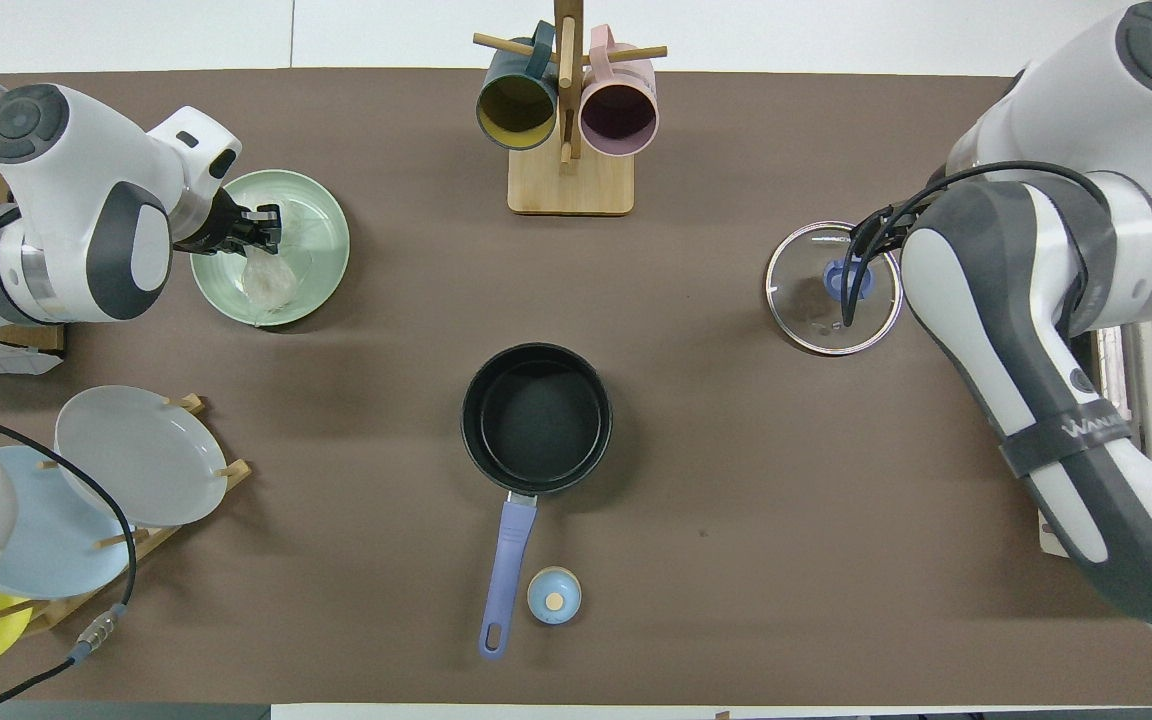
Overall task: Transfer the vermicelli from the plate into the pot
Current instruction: 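Carry the vermicelli into the pot with the left gripper while the right gripper lifts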
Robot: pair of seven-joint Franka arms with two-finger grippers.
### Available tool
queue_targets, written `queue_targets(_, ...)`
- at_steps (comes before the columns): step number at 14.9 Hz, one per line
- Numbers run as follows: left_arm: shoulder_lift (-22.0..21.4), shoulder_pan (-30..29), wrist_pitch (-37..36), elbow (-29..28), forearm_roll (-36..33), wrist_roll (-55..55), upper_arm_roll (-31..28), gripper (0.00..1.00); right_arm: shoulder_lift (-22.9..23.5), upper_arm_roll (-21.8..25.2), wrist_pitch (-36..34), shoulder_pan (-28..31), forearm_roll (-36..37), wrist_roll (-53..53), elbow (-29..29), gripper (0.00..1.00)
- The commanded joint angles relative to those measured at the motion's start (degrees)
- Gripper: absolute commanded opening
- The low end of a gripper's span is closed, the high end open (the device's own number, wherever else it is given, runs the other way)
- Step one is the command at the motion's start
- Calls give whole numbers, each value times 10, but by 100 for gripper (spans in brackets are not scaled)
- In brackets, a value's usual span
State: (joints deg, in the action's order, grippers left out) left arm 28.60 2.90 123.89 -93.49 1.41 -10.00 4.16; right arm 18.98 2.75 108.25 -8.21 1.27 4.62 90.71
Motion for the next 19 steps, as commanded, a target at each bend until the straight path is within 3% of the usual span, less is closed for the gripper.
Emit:
queue_targets(1,-33,6,-90,43,5,2,1,0,24,-4,39,4,-7,-2,17,100)
queue_targets(3,-70,9,-206,104,59,-18,8,0,28,-6,84,2,-7,-2,52,100)
queue_targets(5,-115,31,-298,119,86,-84,9,0,28,-6,143,0,-7,-2,96,100)
queue_targets(8,-186,93,-330,103,100,-162,20,0,33,-17,175,0,-8,-1,121,100)
queue_targets(10,-211,153,-308,51,101,-220,21,0,35,-19,176,0,-8,5,126,100)
queue_targets(13,-262,221,-223,-83,118,-252,21,0,36,-19,200,3,-10,56,146,100)
queue_targets(16,-255,271,-135,-157,127,-287,22,0,36,-19,199,6,-10,71,146,96)
queue_targets(19,-225,289,-74,-184,136,-289,22,0,36,-19,198,9,-11,84,145,88)
